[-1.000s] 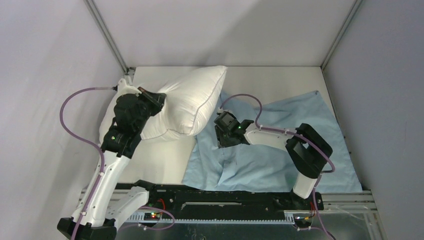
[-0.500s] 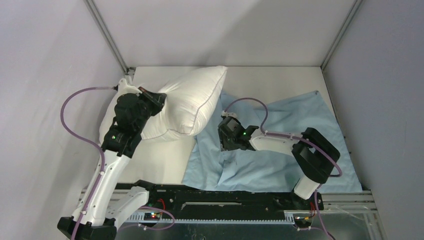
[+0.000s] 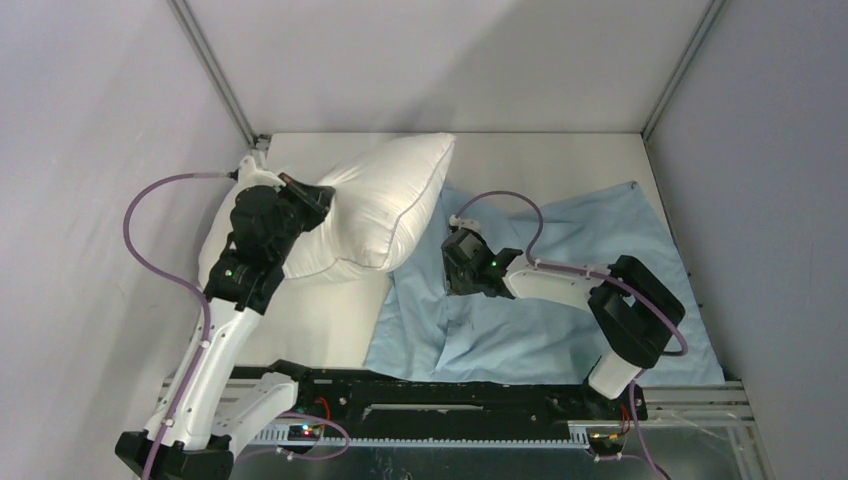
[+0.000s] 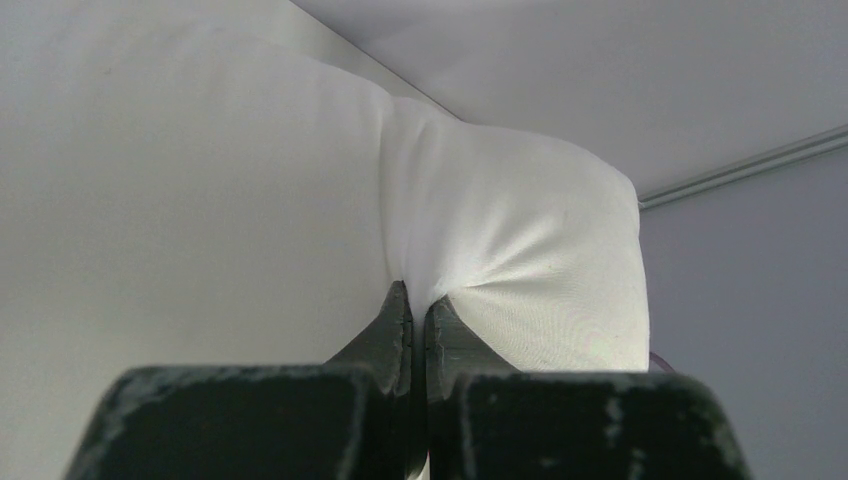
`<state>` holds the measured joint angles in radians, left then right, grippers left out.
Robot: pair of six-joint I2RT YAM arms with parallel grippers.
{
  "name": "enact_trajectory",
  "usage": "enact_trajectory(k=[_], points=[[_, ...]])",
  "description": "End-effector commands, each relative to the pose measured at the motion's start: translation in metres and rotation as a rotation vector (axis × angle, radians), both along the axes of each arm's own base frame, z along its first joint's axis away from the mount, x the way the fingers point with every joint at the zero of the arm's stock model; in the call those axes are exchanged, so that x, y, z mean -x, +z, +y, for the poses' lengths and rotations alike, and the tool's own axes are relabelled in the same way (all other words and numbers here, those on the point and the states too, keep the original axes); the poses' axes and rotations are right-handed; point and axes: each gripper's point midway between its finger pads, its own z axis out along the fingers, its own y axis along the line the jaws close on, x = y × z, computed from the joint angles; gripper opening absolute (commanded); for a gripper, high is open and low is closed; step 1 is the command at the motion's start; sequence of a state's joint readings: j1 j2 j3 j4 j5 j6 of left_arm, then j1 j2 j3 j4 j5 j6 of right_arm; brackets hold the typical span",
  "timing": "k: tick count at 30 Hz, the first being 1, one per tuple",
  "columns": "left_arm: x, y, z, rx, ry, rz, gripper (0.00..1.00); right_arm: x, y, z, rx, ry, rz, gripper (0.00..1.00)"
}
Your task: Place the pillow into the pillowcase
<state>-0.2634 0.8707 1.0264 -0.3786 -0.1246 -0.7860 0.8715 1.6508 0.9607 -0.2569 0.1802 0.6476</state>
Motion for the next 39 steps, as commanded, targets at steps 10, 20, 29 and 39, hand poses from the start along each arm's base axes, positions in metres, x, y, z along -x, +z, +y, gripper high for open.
enact_trajectory(k=[10,20,29,39], points=[[-0.005,0.049,0.003,0.058,0.022,-0.149,0.0,-0.008,-0.016,0.018,0.103,0.018,-0.046,0.58],[-0.006,0.042,0.003,0.047,0.023,-0.134,0.0,-0.009,-0.035,0.009,0.182,-0.008,-0.012,0.51],[-0.008,0.039,0.004,0.042,0.028,-0.13,0.0,-0.014,-0.008,0.015,0.096,-0.011,-0.026,0.36],[-0.007,0.037,0.005,0.034,0.027,-0.128,0.0,-0.019,0.021,0.014,0.018,-0.028,-0.044,0.05]])
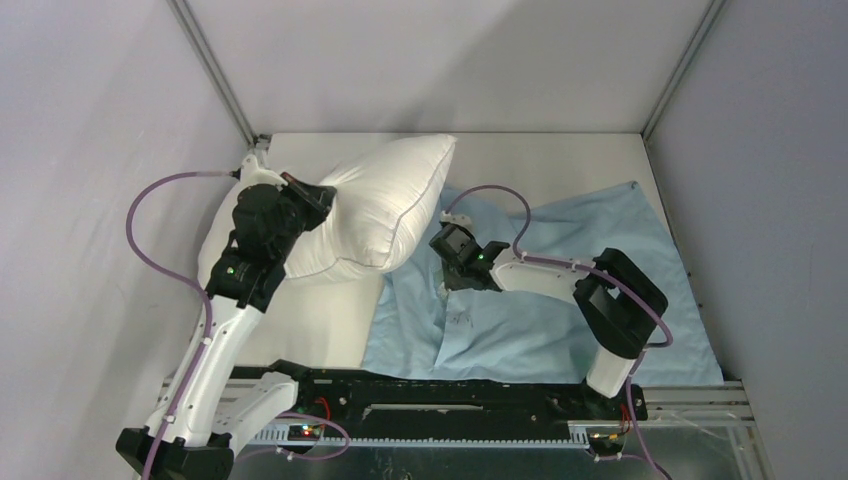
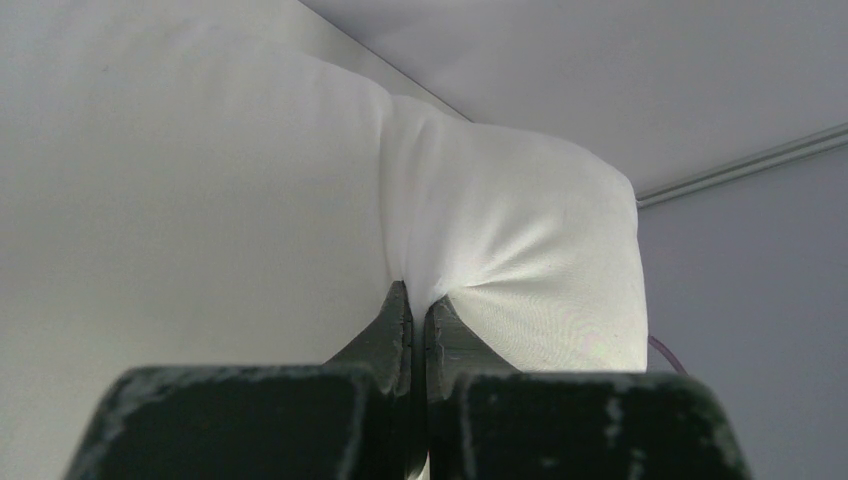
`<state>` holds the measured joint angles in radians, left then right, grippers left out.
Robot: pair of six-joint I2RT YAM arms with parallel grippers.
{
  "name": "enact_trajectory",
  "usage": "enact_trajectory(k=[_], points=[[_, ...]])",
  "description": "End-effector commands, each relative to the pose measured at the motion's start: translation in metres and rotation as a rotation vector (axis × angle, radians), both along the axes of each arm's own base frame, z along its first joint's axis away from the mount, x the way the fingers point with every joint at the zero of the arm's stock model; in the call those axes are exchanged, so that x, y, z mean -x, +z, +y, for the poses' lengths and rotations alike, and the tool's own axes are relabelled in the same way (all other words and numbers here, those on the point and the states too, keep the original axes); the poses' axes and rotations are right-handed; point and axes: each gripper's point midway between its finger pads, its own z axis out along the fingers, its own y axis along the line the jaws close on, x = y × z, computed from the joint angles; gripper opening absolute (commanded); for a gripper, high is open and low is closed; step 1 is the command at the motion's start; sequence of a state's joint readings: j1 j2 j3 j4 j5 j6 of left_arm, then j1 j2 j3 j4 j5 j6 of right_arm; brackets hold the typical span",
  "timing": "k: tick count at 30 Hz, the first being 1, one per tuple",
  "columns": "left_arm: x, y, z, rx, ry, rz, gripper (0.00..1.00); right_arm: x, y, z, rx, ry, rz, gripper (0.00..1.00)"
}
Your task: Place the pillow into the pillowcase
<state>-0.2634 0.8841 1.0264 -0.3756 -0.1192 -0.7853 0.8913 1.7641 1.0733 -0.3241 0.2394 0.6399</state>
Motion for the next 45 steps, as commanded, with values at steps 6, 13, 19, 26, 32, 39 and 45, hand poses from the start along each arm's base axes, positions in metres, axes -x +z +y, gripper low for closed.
enact_trajectory(k=[6,13,19,26,32,39,45], points=[[0.003,0.043,-0.009,0.023,-0.057,-0.147,0.0,-0.012,0.053,-0.01,-0.107,-0.067,-0.059,0.0],[0.037,0.011,-0.02,-0.067,-0.133,-0.079,0.0,-0.016,0.075,-0.047,-0.239,-0.164,-0.059,0.0],[0.069,-0.028,-0.027,-0.141,-0.249,-0.005,0.0,-0.018,0.09,-0.07,-0.261,-0.22,-0.095,0.0],[0.085,-0.085,-0.036,-0.195,-0.331,0.131,0.0,-0.012,0.102,-0.09,-0.255,-0.278,-0.164,0.0],[0.083,-0.119,-0.043,-0.234,-0.36,0.223,0.0,0.001,0.108,-0.111,-0.242,-0.34,-0.216,0.0],[0.081,-0.126,-0.052,-0.26,-0.396,0.256,0.0,0.009,0.147,-0.098,-0.308,-0.226,-0.34,0.0],[0.054,-0.081,-0.091,-0.283,-0.441,0.164,0.0,0.028,0.172,-0.062,-0.373,-0.008,-0.395,0.0]])
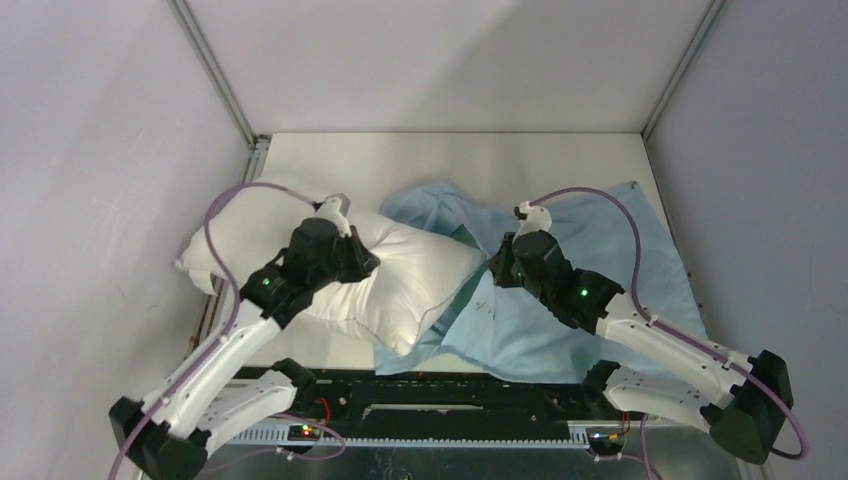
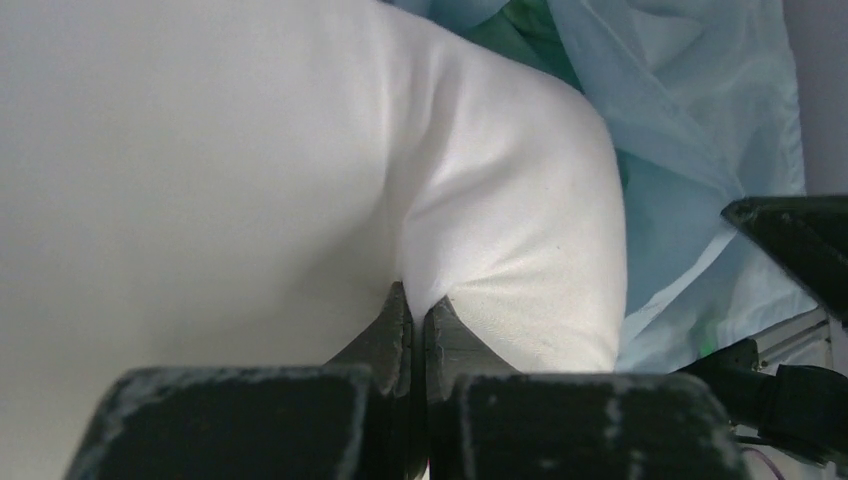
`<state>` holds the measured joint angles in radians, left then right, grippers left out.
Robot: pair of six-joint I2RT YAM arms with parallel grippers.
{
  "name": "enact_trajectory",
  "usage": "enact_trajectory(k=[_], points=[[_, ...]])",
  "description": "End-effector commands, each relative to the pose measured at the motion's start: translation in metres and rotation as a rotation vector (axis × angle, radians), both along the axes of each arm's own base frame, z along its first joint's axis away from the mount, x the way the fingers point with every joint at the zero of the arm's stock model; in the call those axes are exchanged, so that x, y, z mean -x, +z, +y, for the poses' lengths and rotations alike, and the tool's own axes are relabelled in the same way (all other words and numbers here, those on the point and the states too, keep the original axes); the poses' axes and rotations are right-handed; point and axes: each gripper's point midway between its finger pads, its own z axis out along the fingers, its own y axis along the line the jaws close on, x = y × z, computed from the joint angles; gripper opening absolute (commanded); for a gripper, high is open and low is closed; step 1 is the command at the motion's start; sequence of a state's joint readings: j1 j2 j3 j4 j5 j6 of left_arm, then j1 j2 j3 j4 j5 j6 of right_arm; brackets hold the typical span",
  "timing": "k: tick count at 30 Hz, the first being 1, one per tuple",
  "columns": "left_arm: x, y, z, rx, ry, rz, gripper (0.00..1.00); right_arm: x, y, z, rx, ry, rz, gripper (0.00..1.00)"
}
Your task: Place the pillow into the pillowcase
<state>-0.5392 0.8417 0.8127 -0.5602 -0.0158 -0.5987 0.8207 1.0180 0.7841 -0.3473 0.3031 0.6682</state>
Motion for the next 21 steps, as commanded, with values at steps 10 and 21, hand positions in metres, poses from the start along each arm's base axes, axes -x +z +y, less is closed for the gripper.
enact_trajectory(k=[10,21], points=[[-0.116,0.148,-0.053,0.077,0.117,-0.372,0.0,0.035,0.042,0.039,-0.065,0.298,-0.121,0.0],[-0.141,0.069,-0.088,0.112,0.164,-0.375,0.0,0.048,0.057,0.039,-0.131,0.359,-0.08,0.0]])
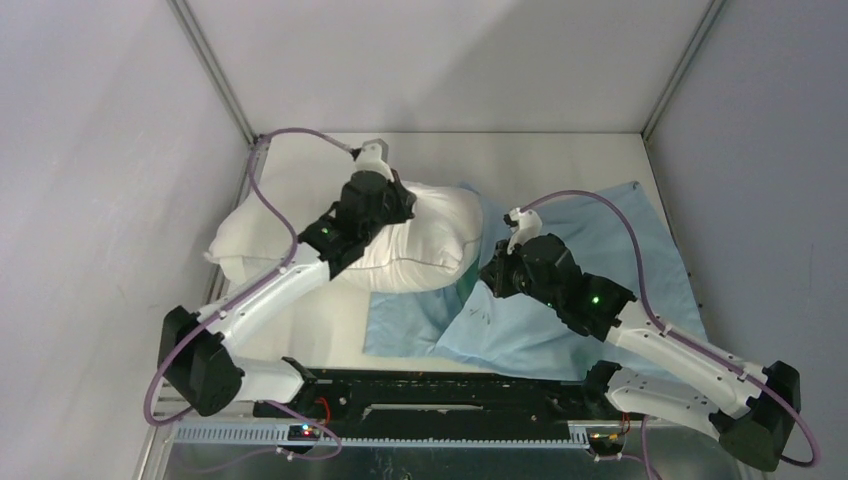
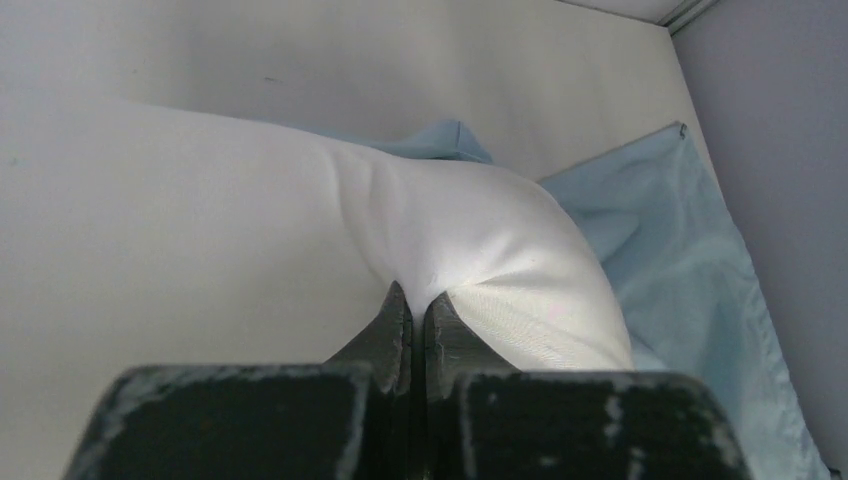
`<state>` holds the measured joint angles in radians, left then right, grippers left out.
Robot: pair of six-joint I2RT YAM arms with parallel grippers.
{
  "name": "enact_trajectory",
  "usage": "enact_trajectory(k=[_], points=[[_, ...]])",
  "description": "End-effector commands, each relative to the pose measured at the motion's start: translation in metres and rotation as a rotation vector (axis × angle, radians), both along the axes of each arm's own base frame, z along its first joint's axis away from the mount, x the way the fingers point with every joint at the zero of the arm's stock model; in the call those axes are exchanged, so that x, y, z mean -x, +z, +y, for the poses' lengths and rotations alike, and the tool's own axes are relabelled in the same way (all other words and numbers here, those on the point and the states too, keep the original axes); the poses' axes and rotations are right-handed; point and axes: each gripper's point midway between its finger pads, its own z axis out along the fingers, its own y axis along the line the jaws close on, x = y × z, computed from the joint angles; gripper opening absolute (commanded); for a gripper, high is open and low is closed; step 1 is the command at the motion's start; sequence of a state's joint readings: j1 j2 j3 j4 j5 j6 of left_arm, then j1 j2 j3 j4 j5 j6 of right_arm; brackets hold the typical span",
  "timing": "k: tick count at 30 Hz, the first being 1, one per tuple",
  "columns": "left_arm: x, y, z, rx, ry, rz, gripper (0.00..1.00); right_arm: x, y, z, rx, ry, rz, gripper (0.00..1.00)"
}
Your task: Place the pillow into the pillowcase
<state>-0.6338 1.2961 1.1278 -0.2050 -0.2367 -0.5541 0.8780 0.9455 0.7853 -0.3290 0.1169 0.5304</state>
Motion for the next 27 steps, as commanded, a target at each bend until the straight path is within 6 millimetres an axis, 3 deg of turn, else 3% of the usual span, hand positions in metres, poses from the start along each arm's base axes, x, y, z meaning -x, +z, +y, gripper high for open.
enact_trajectory(k=[1,5,9,11,15,16,19,21,27], points=[[-0.021,-0.013,-0.021,0.118,0.064,-0.105,0.0,0.012,0.038,0.009,-0.108,0.073,-0.01,0.0],[-0.013,-0.059,-0.034,0.078,0.049,-0.042,0.0,0.021,0.057,0.006,-0.185,0.109,0.007,0.0],[0.002,-0.077,-0.044,0.059,-0.006,-0.011,0.0,0.02,0.066,-0.001,-0.243,0.111,0.039,0.0],[0.013,-0.068,-0.044,0.058,-0.05,-0.029,0.2,0.018,0.062,-0.002,-0.236,0.113,0.057,0.0],[0.045,-0.03,-0.04,0.046,-0.199,-0.084,0.73,0.014,0.05,-0.007,-0.197,0.093,0.084,0.0],[0.057,-0.018,-0.041,0.04,-0.261,-0.101,0.79,0.014,0.047,-0.008,-0.189,0.091,0.09,0.0],[0.086,0.002,-0.033,-0.025,-0.386,-0.115,0.93,0.011,0.04,-0.008,-0.169,0.088,0.104,0.0],[0.106,0.008,-0.032,-0.08,-0.5,-0.116,0.96,0.011,0.037,-0.006,-0.163,0.088,0.115,0.0],[0.164,-0.025,-0.048,-0.254,-0.833,-0.019,1.0,0.009,0.031,-0.002,-0.148,0.089,0.125,0.0]])
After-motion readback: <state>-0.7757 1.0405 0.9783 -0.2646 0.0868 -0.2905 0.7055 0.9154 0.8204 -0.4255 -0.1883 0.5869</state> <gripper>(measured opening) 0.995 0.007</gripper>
